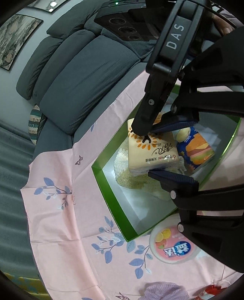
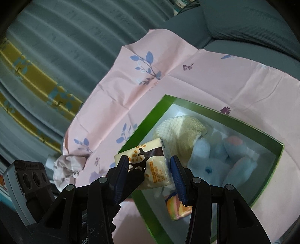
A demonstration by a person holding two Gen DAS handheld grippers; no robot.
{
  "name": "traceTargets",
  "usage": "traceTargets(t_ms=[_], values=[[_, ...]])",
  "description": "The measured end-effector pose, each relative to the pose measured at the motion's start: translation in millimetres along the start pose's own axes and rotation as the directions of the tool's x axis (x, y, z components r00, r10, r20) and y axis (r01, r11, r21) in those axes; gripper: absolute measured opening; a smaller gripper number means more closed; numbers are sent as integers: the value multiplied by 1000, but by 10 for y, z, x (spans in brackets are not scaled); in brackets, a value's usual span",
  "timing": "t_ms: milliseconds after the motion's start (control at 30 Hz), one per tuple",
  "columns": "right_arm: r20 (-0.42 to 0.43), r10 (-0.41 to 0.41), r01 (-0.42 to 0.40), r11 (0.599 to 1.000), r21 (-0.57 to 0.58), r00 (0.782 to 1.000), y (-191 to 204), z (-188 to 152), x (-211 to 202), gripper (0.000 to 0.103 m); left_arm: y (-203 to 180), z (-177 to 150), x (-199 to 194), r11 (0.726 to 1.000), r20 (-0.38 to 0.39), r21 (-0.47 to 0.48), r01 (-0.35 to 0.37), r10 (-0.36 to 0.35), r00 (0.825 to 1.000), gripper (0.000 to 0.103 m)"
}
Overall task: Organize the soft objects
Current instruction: 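Carry the tissue pack into the green box and open the right tool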
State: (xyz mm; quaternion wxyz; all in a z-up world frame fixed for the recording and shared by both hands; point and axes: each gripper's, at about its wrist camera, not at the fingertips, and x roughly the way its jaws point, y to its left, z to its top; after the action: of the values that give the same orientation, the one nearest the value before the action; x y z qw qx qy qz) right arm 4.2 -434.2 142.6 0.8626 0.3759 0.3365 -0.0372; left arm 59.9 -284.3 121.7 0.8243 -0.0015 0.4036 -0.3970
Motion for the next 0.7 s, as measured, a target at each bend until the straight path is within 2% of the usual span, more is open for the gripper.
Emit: traceTargets(t_ms=[300, 700], values=[[7, -50, 50, 999, 20, 999, -109, 70, 173, 49, 68, 50, 243, 1000, -39, -17, -14, 13, 999, 35], [61, -17, 14, 998, 62, 998, -172, 115, 271, 49, 143, 129, 322, 998, -34, -38, -43, 41, 999, 35]])
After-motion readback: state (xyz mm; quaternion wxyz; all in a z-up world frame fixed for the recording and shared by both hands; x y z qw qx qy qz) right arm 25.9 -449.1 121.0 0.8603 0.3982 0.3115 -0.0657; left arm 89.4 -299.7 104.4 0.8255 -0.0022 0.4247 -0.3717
